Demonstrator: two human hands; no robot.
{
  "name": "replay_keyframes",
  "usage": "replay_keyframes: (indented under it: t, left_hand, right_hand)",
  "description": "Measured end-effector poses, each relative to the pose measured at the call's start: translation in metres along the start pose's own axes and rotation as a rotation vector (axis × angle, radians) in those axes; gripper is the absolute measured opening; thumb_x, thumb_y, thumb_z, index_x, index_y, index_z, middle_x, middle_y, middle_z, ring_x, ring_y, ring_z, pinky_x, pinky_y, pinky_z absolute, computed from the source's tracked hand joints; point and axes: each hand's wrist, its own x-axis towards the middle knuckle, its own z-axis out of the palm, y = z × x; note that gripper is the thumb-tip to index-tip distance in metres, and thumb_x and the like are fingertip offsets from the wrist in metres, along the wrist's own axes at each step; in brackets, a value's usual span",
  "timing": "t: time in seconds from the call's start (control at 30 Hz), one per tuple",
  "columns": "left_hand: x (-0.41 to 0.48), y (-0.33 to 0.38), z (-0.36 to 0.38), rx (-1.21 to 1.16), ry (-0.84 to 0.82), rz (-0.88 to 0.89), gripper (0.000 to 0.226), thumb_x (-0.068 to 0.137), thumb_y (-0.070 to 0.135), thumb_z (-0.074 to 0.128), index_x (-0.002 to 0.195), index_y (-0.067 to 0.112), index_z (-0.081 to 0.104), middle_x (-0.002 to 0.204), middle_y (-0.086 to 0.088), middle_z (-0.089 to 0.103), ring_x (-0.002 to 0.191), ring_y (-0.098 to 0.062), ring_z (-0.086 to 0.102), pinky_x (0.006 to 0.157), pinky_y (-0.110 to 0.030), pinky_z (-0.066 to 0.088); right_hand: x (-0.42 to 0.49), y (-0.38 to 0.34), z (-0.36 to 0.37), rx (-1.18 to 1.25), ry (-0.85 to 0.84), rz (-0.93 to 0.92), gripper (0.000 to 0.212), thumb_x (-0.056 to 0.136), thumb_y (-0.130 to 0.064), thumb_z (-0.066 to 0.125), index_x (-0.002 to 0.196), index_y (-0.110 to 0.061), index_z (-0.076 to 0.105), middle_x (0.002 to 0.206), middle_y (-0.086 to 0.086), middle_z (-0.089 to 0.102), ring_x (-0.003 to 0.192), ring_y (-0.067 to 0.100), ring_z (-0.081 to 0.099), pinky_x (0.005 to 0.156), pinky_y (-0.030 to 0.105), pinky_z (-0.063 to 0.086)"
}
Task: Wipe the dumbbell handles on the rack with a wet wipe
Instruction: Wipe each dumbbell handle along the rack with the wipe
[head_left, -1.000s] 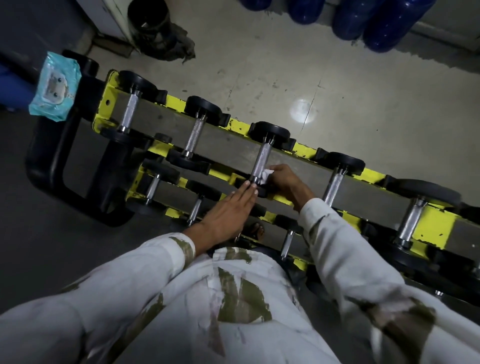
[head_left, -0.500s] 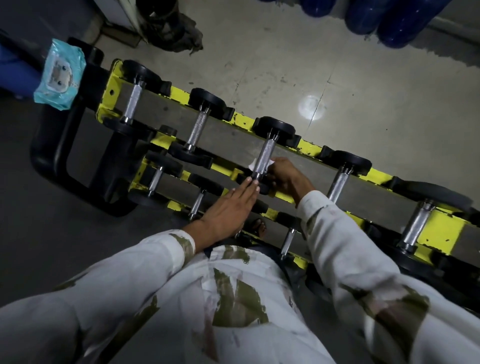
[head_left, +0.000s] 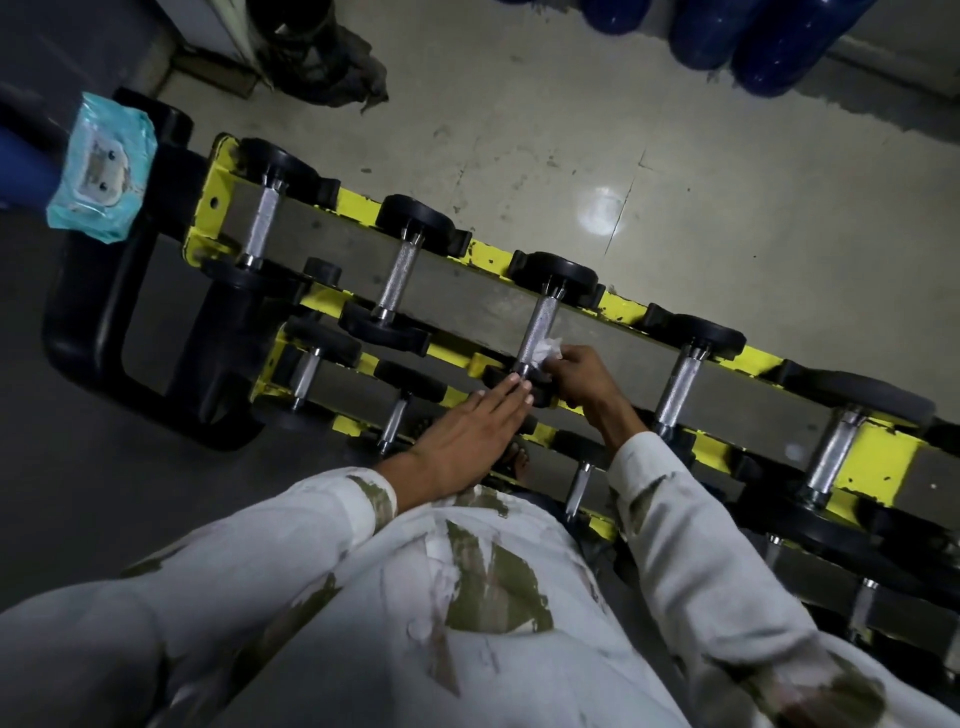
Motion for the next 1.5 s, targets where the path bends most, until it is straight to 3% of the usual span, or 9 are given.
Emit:
replay_keyframes:
  t: [0.13, 0.3, 0.53, 0.83, 1.0, 1.1, 1.17, 1.3, 1.5]
  left_hand:
    - [-0.001, -0.004, 0.001, -0.036, 0.0, 0.017, 0.072, 0.093, 0.006, 0.019, 0.162, -0.001, -0.001, 0.17, -0.021, -0.008, 0.158, -0.034, -0.009, 0.125, -0.047, 0.024]
    - [-0.001, -0.004, -0.002, -0.025, -0.008, 0.03, 0.073, 0.099, 0.003, 0.032, 0.162, -0.001, -0.004, 0.17, -0.02, -0.012, 0.157, -0.034, -0.012, 0.127, -0.046, 0.021]
    - [-0.003, -0.003, -0.002, -0.006, -0.032, -0.007, 0.073, 0.101, 0.007, 0.037, 0.162, -0.001, -0.004, 0.17, -0.021, -0.011, 0.158, -0.035, -0.01, 0.126, -0.047, 0.022]
    - [-0.004, -0.001, -0.001, 0.006, -0.032, -0.028, 0.073, 0.101, 0.009, 0.037, 0.161, -0.002, -0.004, 0.17, -0.022, -0.011, 0.158, -0.037, -0.009, 0.126, -0.048, 0.022]
    - [-0.005, -0.001, -0.003, 0.023, -0.024, -0.015, 0.073, 0.1, 0.011, 0.036, 0.161, -0.003, -0.003, 0.169, -0.024, -0.01, 0.157, -0.038, -0.009, 0.126, -0.048, 0.021]
    - [-0.003, -0.002, -0.005, 0.034, -0.028, -0.007, 0.072, 0.1, 0.011, 0.034, 0.161, -0.003, 0.0, 0.17, -0.023, -0.006, 0.158, -0.039, -0.007, 0.126, -0.049, 0.022]
    - [-0.002, -0.002, -0.006, 0.046, -0.026, 0.003, 0.069, 0.1, 0.012, 0.03, 0.161, -0.004, 0.003, 0.17, -0.024, -0.003, 0.158, -0.04, -0.005, 0.125, -0.049, 0.023]
    - [-0.002, -0.003, -0.006, 0.058, -0.029, 0.02, 0.072, 0.093, 0.015, 0.01, 0.161, -0.004, -0.001, 0.17, -0.023, -0.005, 0.158, -0.038, -0.006, 0.126, -0.049, 0.021]
    - [-0.002, -0.005, -0.003, 0.064, -0.012, 0.02, 0.07, 0.097, 0.013, 0.019, 0.161, -0.003, -0.003, 0.17, -0.023, -0.009, 0.158, -0.038, -0.007, 0.125, -0.05, 0.022]
  right_hand:
    - [-0.004, 0.014, 0.003, -0.03, 0.055, -0.034, 0.015, 0.091, -0.005, 0.062, 0.095, -0.007, 0.076, 0.082, 0.009, 0.074, 0.056, 0.014, 0.056, 0.045, 0.02, 0.037]
    - [0.006, -0.011, -0.001, 0.171, 0.16, -0.011, 0.014, 0.096, -0.005, 0.058, 0.099, -0.009, 0.071, 0.082, 0.007, 0.072, 0.051, 0.018, 0.059, 0.043, 0.02, 0.041]
    - [0.043, -0.048, 0.005, 0.564, 0.179, 0.23, 0.025, 0.089, 0.001, 0.039, 0.075, -0.017, 0.05, 0.059, 0.0, 0.043, 0.041, 0.009, 0.035, 0.044, 0.016, 0.02]
    - [0.04, -0.047, 0.013, 0.884, 0.159, 0.18, 0.024, 0.093, -0.002, 0.041, 0.08, -0.02, 0.051, 0.058, -0.005, 0.046, 0.04, 0.004, 0.032, 0.04, 0.017, 0.02]
    - [0.031, -0.056, 0.014, 0.676, 0.365, 0.106, 0.025, 0.093, 0.002, 0.047, 0.079, -0.016, 0.058, 0.064, 0.004, 0.053, 0.041, 0.011, 0.044, 0.043, 0.018, 0.039]
    - [0.017, -0.043, 0.029, 0.226, 0.658, -0.148, 0.01, 0.091, -0.017, 0.064, 0.087, -0.017, 0.073, 0.081, -0.001, 0.07, 0.066, 0.013, 0.062, 0.06, 0.028, 0.052]
    - [0.009, -0.039, 0.034, -0.075, 0.773, -0.335, 0.009, 0.09, -0.023, 0.064, 0.091, -0.017, 0.069, 0.089, -0.002, 0.069, 0.079, 0.014, 0.06, 0.064, 0.03, 0.044]
    - [0.01, -0.036, 0.026, -0.659, 0.643, -0.679, 0.028, 0.085, -0.007, 0.064, 0.112, -0.013, 0.062, 0.108, 0.009, 0.055, 0.096, 0.024, 0.051, 0.061, 0.032, 0.043]
    - [0.019, -0.029, -0.01, -1.202, 0.45, -0.878, 0.056, 0.082, -0.007, 0.065, 0.137, -0.014, 0.056, 0.136, 0.005, 0.057, 0.091, 0.03, 0.059, 0.061, 0.035, 0.047]
